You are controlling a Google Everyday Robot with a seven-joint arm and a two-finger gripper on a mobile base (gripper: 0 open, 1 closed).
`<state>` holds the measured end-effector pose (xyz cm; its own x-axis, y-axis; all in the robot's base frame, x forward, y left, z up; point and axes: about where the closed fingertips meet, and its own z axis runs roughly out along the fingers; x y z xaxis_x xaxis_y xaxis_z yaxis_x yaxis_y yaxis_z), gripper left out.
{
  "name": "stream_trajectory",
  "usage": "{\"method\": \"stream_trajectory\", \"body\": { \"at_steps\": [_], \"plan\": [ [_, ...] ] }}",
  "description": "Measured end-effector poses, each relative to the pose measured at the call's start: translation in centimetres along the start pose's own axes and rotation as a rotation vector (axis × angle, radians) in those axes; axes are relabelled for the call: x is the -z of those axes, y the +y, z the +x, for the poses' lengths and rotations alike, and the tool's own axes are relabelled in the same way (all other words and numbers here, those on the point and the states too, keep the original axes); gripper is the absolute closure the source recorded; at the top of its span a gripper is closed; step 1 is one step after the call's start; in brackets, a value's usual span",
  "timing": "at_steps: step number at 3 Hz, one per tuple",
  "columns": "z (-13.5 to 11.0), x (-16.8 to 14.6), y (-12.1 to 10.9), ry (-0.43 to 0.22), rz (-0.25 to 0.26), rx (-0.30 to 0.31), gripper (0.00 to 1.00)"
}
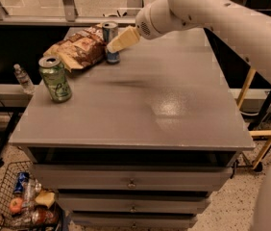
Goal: Move redbull can near brown chip bag
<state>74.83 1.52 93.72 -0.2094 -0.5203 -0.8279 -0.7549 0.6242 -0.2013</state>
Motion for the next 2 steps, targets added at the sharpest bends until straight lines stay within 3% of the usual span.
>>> {"method": "stream_trajectory", "body": {
  "at_steps": [1, 2],
  "plan": [
    [0.95, 4.03, -0.17, 0.003, 0.065, -0.019, 0.0],
    [1.05, 4.25, 0.12, 0.006, 0.065, -0.017, 0.0]
  ]
}}
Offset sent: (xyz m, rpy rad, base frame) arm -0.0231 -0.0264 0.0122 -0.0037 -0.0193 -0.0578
